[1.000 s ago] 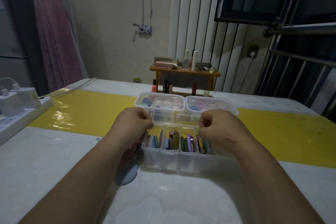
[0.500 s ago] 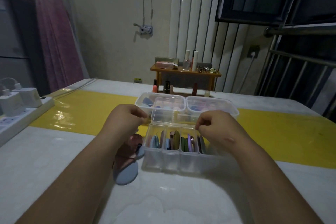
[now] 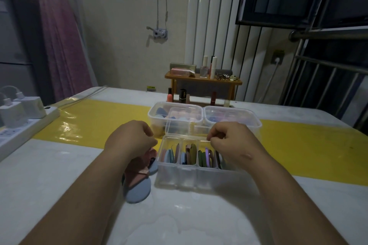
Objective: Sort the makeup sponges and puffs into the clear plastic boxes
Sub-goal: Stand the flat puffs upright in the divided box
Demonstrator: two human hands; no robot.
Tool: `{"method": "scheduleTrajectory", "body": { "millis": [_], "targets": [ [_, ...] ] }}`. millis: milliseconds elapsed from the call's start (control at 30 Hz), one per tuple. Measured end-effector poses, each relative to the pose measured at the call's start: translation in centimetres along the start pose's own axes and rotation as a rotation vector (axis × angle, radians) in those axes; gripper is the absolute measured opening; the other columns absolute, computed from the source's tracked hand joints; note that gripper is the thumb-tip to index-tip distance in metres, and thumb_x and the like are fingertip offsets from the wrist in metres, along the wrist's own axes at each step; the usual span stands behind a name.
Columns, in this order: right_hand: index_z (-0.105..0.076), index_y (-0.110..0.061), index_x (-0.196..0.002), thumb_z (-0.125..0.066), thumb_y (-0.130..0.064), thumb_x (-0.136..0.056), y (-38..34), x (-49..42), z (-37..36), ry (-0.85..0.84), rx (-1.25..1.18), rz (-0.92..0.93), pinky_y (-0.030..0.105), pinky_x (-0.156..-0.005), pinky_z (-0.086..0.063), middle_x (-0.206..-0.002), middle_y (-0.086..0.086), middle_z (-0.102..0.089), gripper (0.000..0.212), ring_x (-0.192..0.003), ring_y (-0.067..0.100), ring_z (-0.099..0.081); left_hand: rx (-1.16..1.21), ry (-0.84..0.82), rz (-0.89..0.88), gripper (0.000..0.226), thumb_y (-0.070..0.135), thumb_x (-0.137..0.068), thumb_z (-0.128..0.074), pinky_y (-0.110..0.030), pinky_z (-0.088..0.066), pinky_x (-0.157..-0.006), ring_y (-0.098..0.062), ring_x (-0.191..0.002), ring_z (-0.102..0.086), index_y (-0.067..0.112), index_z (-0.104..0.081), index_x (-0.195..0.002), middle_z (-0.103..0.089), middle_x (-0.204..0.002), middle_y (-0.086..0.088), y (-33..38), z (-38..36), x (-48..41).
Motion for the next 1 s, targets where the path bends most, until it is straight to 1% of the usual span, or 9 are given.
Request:
{"method": "scheduleTrajectory", "body": {
  "millis": [133, 267, 367, 533, 667, 733, 833, 900, 1000],
  "targets": [
    [-0.066, -0.032, -0.078, -0.056, -0.014, -0.089, 0.0, 0.0, -0.1, -0.008, -0.014, 0.006, 0.023, -0.063, -0.049, -0.082, -0.009, -0.067, 0.024, -0.076, 0.008, -0.061, -0.142, -0.057, -0.001, 0.021, 0.021, -0.078, -0.059, -0.03, -0.054, -0.073, -0.016, -0.079, -0.062, 0.032, -0.066, -0.095, -0.063, -0.086, 0.008, 0.4, -0.3, 0.3],
    [-0.066, -0.032, -0.08, -0.056, -0.013, -0.09, 0.0, 0.0, 0.0, -0.011, -0.022, 0.006, 0.022, -0.061, -0.046, -0.083, -0.009, -0.067, 0.024, -0.077, 0.008, -0.061, -0.182, 0.049, -0.007, 0.023, 0.018, -0.081, -0.058, -0.029, -0.049, -0.069, -0.02, -0.082, -0.06, 0.029, -0.063, -0.1, -0.061, -0.087, 0.003, 0.4, -0.1, 0.2],
    [-0.067, -0.032, -0.081, -0.055, -0.014, -0.09, 0.0, 0.0, -0.1, -0.01, -0.027, 0.013, 0.024, -0.063, -0.049, -0.083, -0.009, -0.067, 0.023, -0.077, 0.009, -0.061, -0.173, 0.163, -0.029, 0.027, 0.015, -0.08, -0.059, -0.033, -0.049, -0.064, -0.022, -0.076, -0.058, 0.027, -0.05, -0.103, -0.062, -0.083, 0.002, 0.1, 0.2, 0.1],
    [-0.066, -0.033, -0.081, -0.055, -0.014, -0.091, 0.0, 0.0, -0.1, 0.007, -0.031, 0.021, 0.023, -0.064, -0.048, -0.083, -0.01, -0.066, 0.024, -0.078, 0.008, -0.06, -0.093, 0.352, -0.128, 0.018, 0.018, -0.084, -0.065, -0.036, -0.045, -0.057, -0.025, -0.066, -0.052, 0.021, -0.047, -0.083, -0.061, -0.072, -0.002, 0.0, 0.6, 0.0],
    [-0.067, -0.033, -0.08, -0.057, -0.014, -0.089, -0.1, 0.0, 0.0, 0.038, -0.056, 0.032, 0.024, -0.063, -0.048, -0.079, -0.011, -0.066, 0.023, -0.075, 0.008, -0.061, 0.079, 0.397, -0.174, 0.007, 0.014, -0.085, -0.064, -0.036, -0.047, -0.068, -0.027, -0.082, -0.058, 0.021, -0.066, -0.084, -0.07, -0.091, -0.004, 0.7, 0.8, 0.1],
    [-0.068, -0.031, -0.082, -0.058, -0.014, -0.088, -0.1, 0.0, 0.0, 0.059, -0.069, 0.039, 0.025, -0.064, -0.05, -0.077, -0.011, -0.066, 0.021, -0.073, 0.007, -0.061, 0.163, 0.417, -0.17, 0.02, 0.006, -0.083, -0.058, -0.03, -0.041, -0.067, -0.024, -0.083, -0.057, 0.019, -0.072, -0.089, -0.07, -0.092, -0.004, 1.1, 0.9, 0.4],
    [-0.068, -0.03, -0.085, -0.058, -0.014, -0.089, -0.1, -0.1, 0.0, 0.088, -0.092, 0.058, 0.023, -0.063, -0.047, -0.078, -0.013, -0.065, 0.019, -0.073, 0.005, -0.059, 0.334, 0.44, -0.2, 0.022, 0.007, -0.088, -0.057, -0.019, -0.038, -0.063, -0.015, -0.085, -0.06, 0.019, -0.075, -0.092, -0.069, -0.09, 0.002, 1.8, 0.9, 0.9],
    [-0.066, -0.031, -0.086, -0.059, -0.014, -0.09, -0.1, -0.1, 0.0, 0.099, -0.119, 0.069, 0.019, -0.062, -0.043, -0.08, -0.013, -0.064, 0.019, -0.074, 0.004, -0.058, 0.517, 0.404, -0.221, 0.021, 0.006, -0.089, -0.06, -0.014, -0.044, -0.068, -0.013, -0.09, -0.063, 0.02, -0.074, -0.093, -0.07, -0.092, 0.003, 2.1, 0.7, 1.0],
    [-0.066, -0.031, -0.095, -0.059, -0.016, -0.092, -0.1, -0.1, -0.2, 0.112, -0.173, 0.078, 0.019, -0.066, -0.047, -0.086, -0.013, -0.064, 0.016, -0.078, 0.005, -0.059, 0.767, 0.292, -0.231, 0.023, 0.003, -0.089, -0.063, -0.023, -0.055, -0.073, -0.017, -0.091, -0.067, 0.023, -0.072, -0.092, -0.071, -0.096, 0.001, 2.7, 0.2, 1.1]
  ]
}}
Point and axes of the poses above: each hand's wrist, its own x-axis away from the middle knuckle, its own z-axis out of the back of the hand, y = z × x, the point moved 3 cm from there along -x, towards the middle knuckle
